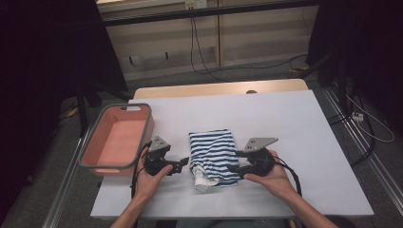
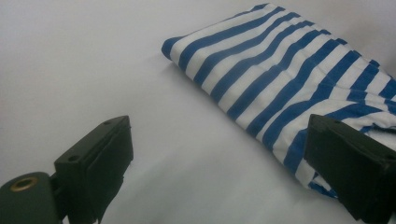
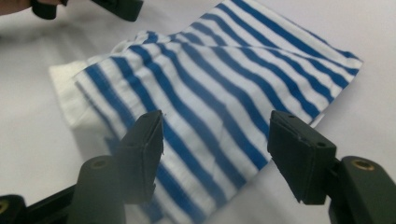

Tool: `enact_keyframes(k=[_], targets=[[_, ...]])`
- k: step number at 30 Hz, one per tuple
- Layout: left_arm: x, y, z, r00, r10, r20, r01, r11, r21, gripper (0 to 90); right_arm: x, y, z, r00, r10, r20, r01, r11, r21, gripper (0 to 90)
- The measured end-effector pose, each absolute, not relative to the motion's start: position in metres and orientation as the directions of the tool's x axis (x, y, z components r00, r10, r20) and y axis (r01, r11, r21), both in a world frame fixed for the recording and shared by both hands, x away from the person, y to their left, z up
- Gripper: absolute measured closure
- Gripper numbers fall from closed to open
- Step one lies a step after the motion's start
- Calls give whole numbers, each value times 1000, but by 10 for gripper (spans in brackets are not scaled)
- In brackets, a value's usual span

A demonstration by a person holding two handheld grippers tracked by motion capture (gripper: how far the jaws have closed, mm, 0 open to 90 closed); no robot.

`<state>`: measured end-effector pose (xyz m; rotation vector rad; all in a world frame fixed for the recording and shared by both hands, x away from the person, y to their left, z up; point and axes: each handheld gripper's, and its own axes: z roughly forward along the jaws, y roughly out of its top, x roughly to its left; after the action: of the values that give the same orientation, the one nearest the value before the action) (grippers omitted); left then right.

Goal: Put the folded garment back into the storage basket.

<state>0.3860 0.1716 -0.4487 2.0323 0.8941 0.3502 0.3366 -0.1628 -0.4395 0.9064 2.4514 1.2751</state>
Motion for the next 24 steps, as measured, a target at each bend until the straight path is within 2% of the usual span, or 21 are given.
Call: enact_keyframes(k=[2, 10, 15, 24], targets=[[385, 171, -449, 707, 703, -73, 458, -377, 805, 86, 330, -165, -439, -783, 617, 82, 422, 429, 799, 338], [385, 169, -451, 708, 703, -64, 455, -386, 802, 85, 306, -172, -445, -791, 607, 77, 421, 448, 789, 337], [385, 168, -452, 712, 699, -64, 456, -391, 799, 86, 313, -164, -445, -810, 581, 81, 404, 453, 794, 340], [386, 168, -453, 714, 697, -66, 459, -395, 796, 85, 314, -141, -449, -858, 512, 34, 345, 527, 777, 398]])
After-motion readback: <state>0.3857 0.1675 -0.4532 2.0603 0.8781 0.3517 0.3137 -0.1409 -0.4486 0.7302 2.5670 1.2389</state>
